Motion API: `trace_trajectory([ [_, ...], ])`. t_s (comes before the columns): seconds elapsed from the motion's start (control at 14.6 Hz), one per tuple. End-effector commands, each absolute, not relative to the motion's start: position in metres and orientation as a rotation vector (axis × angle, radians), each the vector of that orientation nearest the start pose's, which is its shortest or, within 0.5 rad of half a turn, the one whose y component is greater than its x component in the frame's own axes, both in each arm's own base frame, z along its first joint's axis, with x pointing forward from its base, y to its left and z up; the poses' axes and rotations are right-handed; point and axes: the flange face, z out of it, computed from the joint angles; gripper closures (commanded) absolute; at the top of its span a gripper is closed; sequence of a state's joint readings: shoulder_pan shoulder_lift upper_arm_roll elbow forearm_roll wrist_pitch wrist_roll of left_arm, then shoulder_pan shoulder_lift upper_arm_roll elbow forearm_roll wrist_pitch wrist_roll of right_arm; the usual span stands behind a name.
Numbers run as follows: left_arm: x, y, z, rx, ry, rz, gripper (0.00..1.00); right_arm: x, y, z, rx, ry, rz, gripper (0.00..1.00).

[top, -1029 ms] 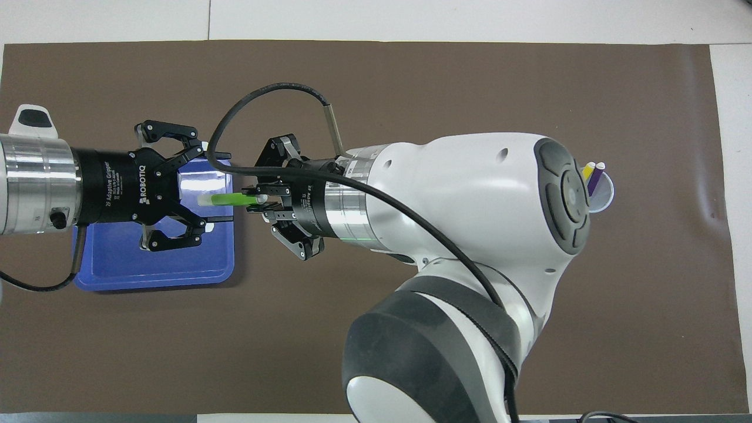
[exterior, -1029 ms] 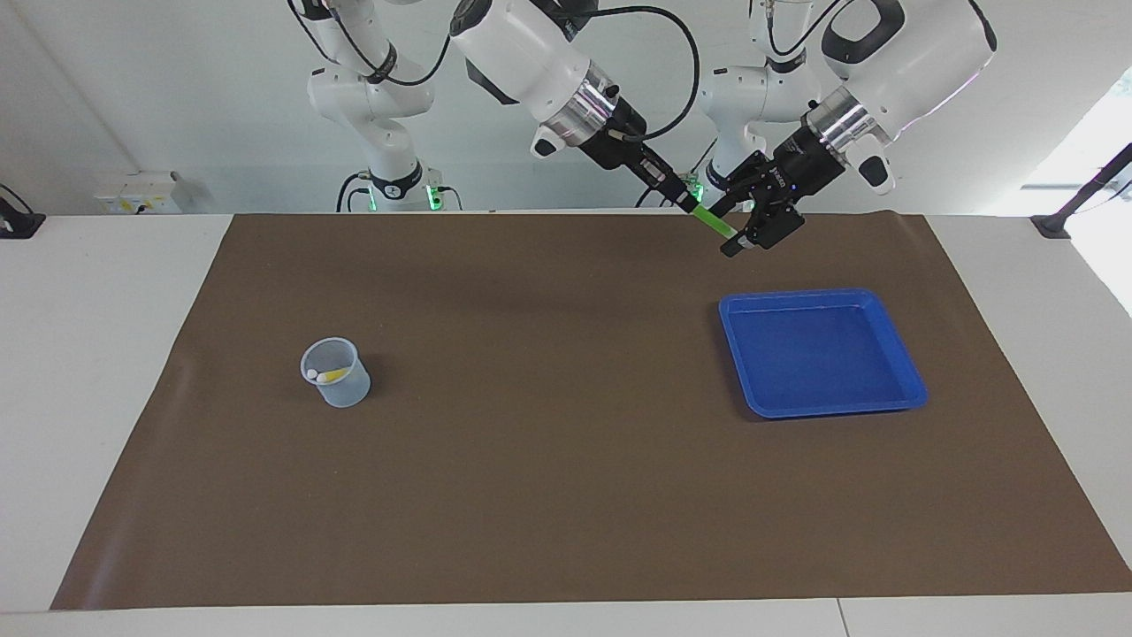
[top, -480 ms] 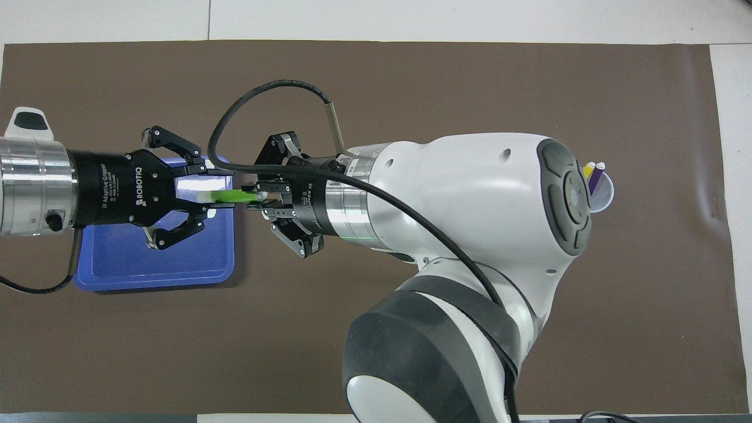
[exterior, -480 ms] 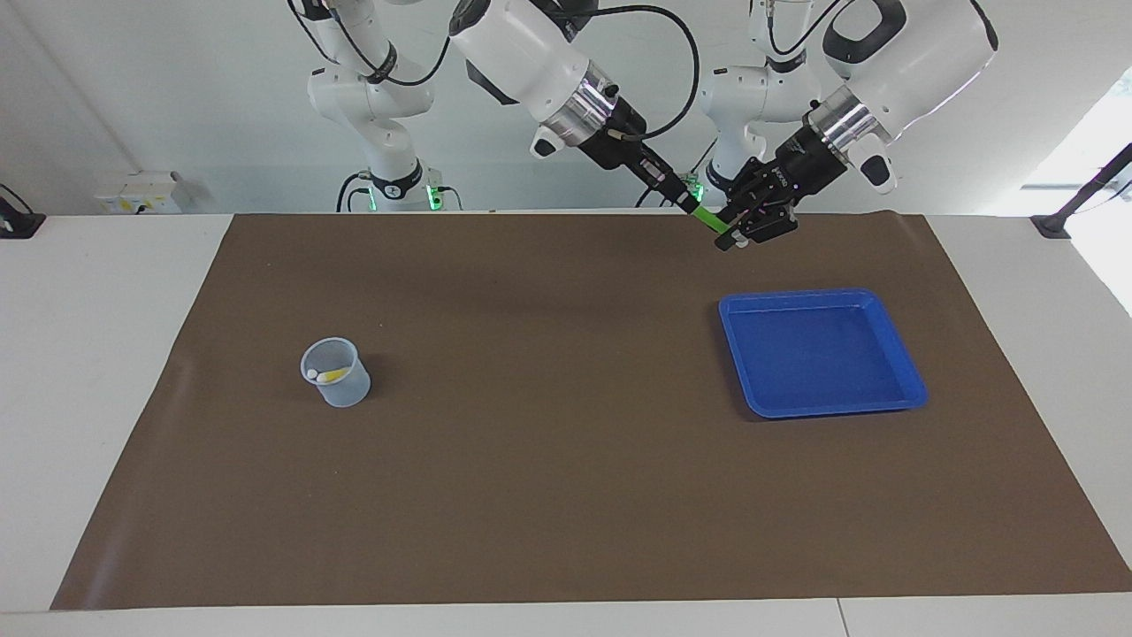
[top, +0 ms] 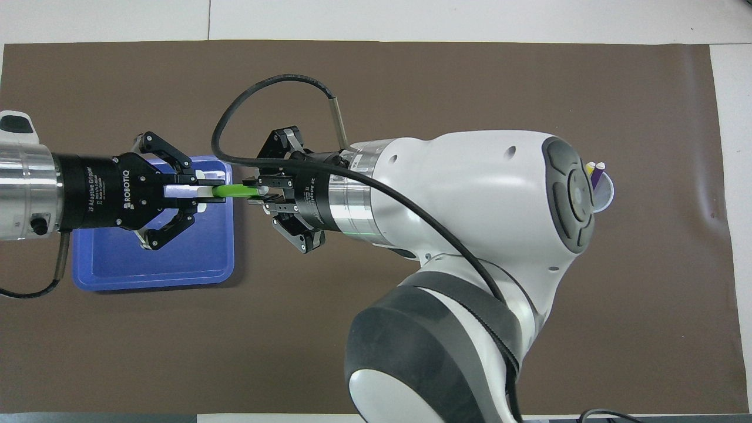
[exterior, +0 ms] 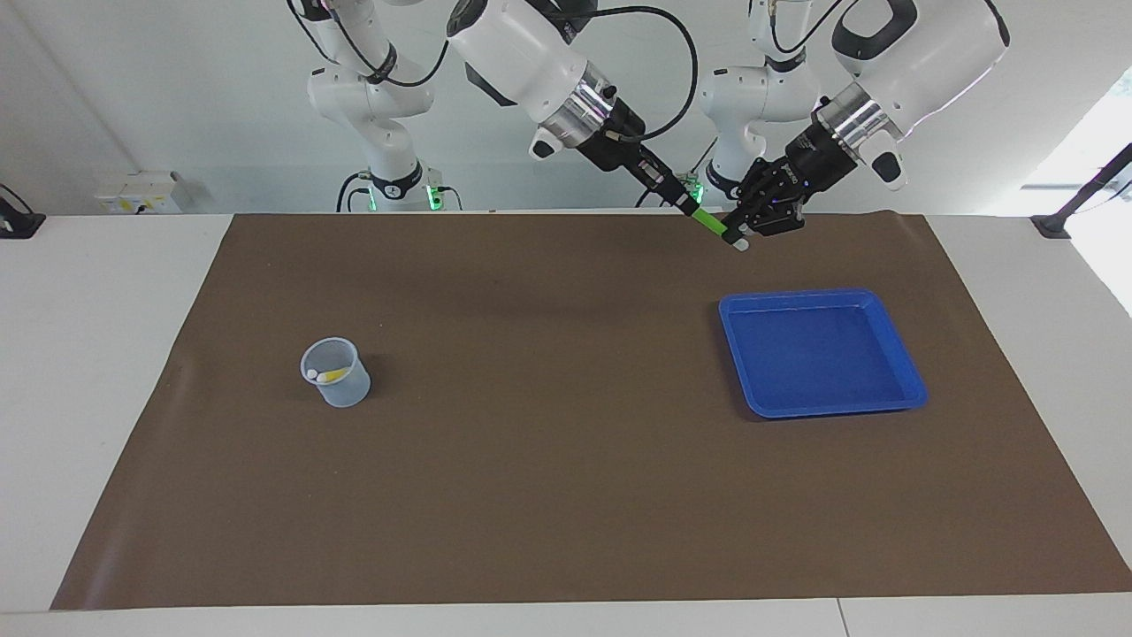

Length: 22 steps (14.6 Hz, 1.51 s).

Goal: Right arm passes pens to left for tray arrangement
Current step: 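Close the left gripper on the green pen held by the right gripper, then open the right gripper and withdraw it while the left gripper lowers the pen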

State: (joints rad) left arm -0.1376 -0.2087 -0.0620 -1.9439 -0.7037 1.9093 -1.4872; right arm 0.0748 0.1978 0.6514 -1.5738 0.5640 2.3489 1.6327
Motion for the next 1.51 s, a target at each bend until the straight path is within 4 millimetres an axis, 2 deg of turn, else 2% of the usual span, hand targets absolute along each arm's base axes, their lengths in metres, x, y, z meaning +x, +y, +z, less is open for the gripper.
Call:
trace_trajectory([
  [0.0,0.490,-0.144,0.604,1.857,1.720,-0.491,1.00,0.511,0.416,0.618,-1.890,1.340,0.458,1.00],
  [0.27,0.487,-0.141,0.610,1.851,1.717,-0.480,1.00,0.512,0.416,0.618,-1.889,1.341,0.457,1.00],
  [0.34,0.489,-0.136,0.610,1.838,1.729,-0.475,1.00,0.512,0.416,0.617,-1.892,1.342,0.462,0.90],
  [0.41,0.489,-0.135,0.610,1.835,1.731,-0.475,1.00,0.513,0.415,0.617,-1.903,1.340,0.451,0.31],
  [0.48,0.489,-0.135,0.610,1.833,1.732,-0.474,1.00,0.512,0.415,0.617,-1.909,1.336,0.446,0.04],
  [0.55,0.489,-0.135,0.611,1.831,1.733,-0.473,1.00,0.514,0.413,0.616,-1.925,1.333,0.426,0.00],
  [0.82,0.494,-0.118,0.611,1.808,1.748,-0.450,1.00,0.520,0.404,0.606,-2.039,1.319,0.301,0.00],
  [0.96,0.498,-0.105,0.609,1.839,1.698,-0.406,1.00,0.521,0.390,0.591,-2.226,1.244,0.239,0.00],
  [1.1,0.498,-0.084,0.599,1.934,1.598,-0.376,1.00,0.530,0.357,0.578,-2.398,1.159,0.190,0.00],
  [1.44,0.495,-0.035,0.553,2.277,1.217,-0.274,1.00,0.546,0.243,0.523,-2.735,0.857,0.068,0.00],
])
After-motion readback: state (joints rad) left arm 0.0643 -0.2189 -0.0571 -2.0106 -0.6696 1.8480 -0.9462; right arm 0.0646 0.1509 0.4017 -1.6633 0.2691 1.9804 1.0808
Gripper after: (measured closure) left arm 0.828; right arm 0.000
